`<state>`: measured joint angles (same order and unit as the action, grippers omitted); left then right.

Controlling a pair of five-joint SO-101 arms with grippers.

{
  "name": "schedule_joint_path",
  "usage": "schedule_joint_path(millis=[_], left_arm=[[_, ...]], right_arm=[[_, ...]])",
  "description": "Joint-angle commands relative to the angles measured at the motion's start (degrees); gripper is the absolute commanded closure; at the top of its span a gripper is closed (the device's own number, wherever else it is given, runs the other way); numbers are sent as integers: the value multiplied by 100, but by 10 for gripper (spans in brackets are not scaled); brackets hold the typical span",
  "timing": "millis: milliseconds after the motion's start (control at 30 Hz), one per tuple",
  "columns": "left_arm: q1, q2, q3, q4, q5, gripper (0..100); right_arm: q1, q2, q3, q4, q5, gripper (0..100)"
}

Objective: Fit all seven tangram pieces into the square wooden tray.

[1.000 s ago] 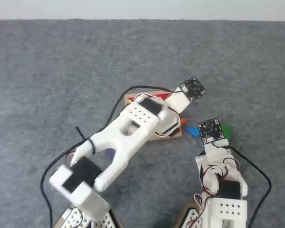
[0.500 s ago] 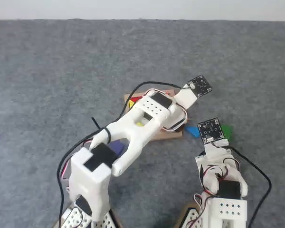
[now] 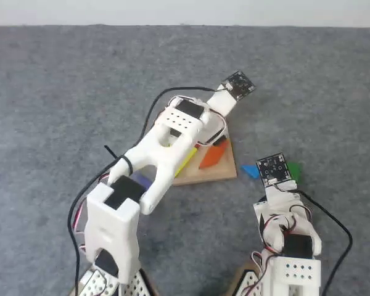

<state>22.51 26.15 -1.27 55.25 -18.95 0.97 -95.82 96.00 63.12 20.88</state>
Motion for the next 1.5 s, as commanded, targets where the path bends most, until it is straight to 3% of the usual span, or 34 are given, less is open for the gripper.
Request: schedule_joint_path(millis=[0, 367, 600, 833, 1000, 1100, 1467], left_arm=[[-97, -158, -330, 9, -26, 791], [237, -9, -330, 352, -18, 791], [-123, 422, -365, 123, -62, 791], [-167, -273, -330, 237, -185, 791], [-141, -932, -303, 888, -185, 791], [-281, -1160, 163, 879, -185, 791], [-519, -2286, 2870, -571, -448, 791]], right_arm=[[-13, -66, 88, 13, 53, 991], [-13, -66, 88, 13, 53, 991], [-13, -66, 88, 13, 53, 991], [-13, -66, 88, 13, 53, 991], [-13, -66, 88, 13, 53, 991], [-13, -66, 88, 13, 53, 991], [-13, -66, 88, 13, 53, 991]])
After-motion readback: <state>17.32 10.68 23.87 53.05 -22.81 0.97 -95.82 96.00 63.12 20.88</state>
